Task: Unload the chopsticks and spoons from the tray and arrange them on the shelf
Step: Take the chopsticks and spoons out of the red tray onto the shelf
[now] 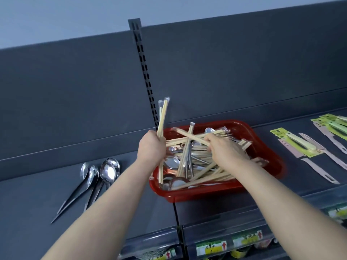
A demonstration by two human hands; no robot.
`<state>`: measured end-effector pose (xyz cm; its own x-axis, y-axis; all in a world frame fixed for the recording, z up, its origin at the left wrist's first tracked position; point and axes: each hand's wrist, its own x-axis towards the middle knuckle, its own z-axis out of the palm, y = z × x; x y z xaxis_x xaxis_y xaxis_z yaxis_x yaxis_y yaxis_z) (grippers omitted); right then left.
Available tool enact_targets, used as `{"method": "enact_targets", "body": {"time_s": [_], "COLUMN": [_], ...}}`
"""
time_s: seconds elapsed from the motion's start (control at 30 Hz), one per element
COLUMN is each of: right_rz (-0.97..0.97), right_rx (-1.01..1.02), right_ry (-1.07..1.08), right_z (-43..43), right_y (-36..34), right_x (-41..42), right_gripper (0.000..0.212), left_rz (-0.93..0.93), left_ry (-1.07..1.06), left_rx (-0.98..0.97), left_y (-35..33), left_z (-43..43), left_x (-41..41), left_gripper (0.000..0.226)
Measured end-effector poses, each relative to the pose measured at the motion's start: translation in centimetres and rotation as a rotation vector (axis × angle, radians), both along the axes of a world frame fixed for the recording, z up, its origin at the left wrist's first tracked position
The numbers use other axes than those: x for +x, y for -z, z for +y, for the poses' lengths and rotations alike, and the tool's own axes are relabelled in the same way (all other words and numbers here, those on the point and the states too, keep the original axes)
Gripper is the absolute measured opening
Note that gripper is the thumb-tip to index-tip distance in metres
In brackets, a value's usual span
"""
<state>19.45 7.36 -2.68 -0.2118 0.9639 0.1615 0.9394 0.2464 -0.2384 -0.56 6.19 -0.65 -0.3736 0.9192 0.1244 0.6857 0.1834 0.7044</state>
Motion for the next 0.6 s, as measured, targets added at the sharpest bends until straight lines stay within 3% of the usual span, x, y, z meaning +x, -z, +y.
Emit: {"method": "enact_targets", "body": {"time_s": [0.07, 0.23, 0.43, 0.6], "right_rz": [0.008, 0.174, 0.225, 0.388], "right_rx": [0.004, -0.263, -0.293, -0.242], "right_ry": [0.062, 0.017, 0.152, 0.176], "right_z": [0.4, 0.8, 0.9, 1.2], "right_y": [-0.1, -0.6, 0.4, -0.3], "right_x": [-0.8, -3.4, -6.9, -7.2], "right_gripper": [0.027, 0.024, 0.052, 0.034], "left_rz": [-0.019, -0.054, -0.022, -0.102], "left_ry": [-0.026, 0.023, 0.012, -0.031], "left_rx": [-0.002, -0.031, -0.054, 0.018], "left_y": [0.0, -0.1, -0.5, -0.5], "left_z": [-0.4, -1.5, -2.4, -3.1], "left_x": [-0.3, 0.4, 0.7, 0.6], "left_gripper": [0.020, 0.015, 0.011, 0.007]}}
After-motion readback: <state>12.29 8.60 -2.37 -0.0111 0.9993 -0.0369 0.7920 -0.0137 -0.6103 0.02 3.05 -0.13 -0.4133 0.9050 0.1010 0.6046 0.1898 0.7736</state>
